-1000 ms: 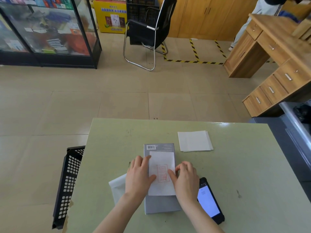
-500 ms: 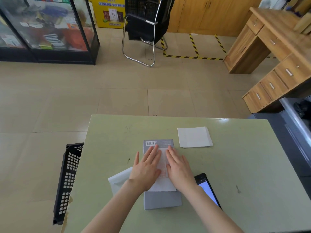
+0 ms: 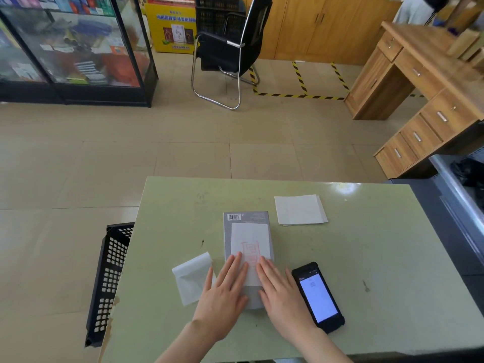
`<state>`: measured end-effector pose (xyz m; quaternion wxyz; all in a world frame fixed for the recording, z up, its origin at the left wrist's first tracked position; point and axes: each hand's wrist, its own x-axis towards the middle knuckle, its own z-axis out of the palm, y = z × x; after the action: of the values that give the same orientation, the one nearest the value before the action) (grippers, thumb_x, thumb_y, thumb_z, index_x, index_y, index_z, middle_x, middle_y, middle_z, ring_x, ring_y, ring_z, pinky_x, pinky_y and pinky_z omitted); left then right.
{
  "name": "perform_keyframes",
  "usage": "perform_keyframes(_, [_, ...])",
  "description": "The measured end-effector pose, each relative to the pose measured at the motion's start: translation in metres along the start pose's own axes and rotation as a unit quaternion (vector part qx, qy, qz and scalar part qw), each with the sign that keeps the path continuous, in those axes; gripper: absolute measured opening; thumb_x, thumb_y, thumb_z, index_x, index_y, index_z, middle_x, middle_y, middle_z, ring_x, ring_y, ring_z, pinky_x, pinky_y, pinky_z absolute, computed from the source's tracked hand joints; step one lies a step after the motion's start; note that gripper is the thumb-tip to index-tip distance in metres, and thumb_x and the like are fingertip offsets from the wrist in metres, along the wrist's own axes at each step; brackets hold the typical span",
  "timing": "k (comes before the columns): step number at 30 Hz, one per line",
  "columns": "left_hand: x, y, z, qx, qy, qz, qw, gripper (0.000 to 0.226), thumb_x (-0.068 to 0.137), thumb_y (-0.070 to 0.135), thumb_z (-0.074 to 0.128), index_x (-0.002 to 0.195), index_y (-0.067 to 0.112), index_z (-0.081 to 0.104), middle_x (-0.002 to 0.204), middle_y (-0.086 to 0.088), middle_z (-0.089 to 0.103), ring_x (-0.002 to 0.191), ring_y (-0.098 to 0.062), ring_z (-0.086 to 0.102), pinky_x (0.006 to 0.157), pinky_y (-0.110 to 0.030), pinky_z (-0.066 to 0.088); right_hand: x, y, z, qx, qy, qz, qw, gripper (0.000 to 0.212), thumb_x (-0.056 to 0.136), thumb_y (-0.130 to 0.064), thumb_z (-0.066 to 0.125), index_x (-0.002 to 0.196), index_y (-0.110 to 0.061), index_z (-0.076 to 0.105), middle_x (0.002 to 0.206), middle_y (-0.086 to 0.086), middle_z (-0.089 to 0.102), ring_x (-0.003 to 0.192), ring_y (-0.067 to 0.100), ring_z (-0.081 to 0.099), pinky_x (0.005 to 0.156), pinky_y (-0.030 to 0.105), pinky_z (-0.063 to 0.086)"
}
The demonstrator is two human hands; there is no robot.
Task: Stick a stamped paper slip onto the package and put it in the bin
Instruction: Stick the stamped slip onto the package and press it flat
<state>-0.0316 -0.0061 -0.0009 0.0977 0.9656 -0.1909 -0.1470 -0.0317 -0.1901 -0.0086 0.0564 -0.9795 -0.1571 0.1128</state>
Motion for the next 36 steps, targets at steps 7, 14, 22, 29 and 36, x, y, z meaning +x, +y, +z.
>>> perform_keyframes(7, [-0.030,0.002,0.008,0.033,-0.008,0.017,0.999,0.070,0.078,0.059,0.052,0.137,0.021,0.053,0.148,0.000,0.046,0.136,-0.017,0.043,0.093,-0.046,0.054,-0.037,-0.019,-0.011,-0.022,-0.055,0.014,0.998,0.056,0.098,-0.043,0.017,0.136,-0.020,0.050,0.145,-0.006,0.047,0.132,0.012,0.045,0.111,0.038,0.004])
perform_keyframes(14, [-0.033,-0.018,-0.001,0.004,0.005,-0.016,1.000,0.061,0.089,0.053,0.036,0.141,0.024,0.047,0.152,0.008,0.036,0.137,-0.016,0.041,0.114,-0.041,0.023,-0.012,-0.041,-0.025,-0.027,-0.039,-0.020,0.999,0.056,0.082,-0.047,0.060,0.132,-0.024,0.054,0.143,-0.009,0.048,0.131,0.009,0.046,0.110,0.040,0.003])
perform_keyframes(22, [-0.012,-0.078,0.012,-0.173,0.078,-0.193,0.963,0.041,0.094,0.025,0.052,0.134,0.021,0.049,0.158,-0.005,0.022,0.148,-0.023,0.014,0.119,-0.037,0.017,0.023,-0.047,-0.005,0.101,0.001,-0.005,0.995,0.049,0.099,-0.039,0.032,0.145,-0.024,0.031,0.159,-0.010,0.014,0.146,0.010,0.010,0.118,0.038,-0.009])
perform_keyframes(29, [0.015,-0.103,0.016,-0.218,0.083,-0.261,0.937,0.037,0.088,0.020,0.058,0.125,0.023,0.055,0.125,0.000,0.060,0.117,-0.025,0.051,0.099,-0.033,0.038,0.033,-0.052,-0.002,0.098,0.044,-0.013,0.994,0.040,0.095,-0.032,0.046,0.134,-0.023,0.050,0.151,-0.003,0.037,0.139,0.014,0.034,0.118,0.047,0.014])
perform_keyframes(36, [0.014,-0.109,0.016,-0.253,0.095,-0.240,0.932,0.031,0.086,0.013,0.061,0.115,0.023,0.060,0.103,0.002,0.067,0.099,-0.023,0.060,0.083,-0.034,0.046,0.039,-0.059,-0.009,0.119,0.031,-0.025,0.992,0.044,0.098,-0.032,0.039,0.141,-0.021,0.040,0.156,-0.003,0.025,0.144,0.011,0.019,0.121,0.040,0.001])
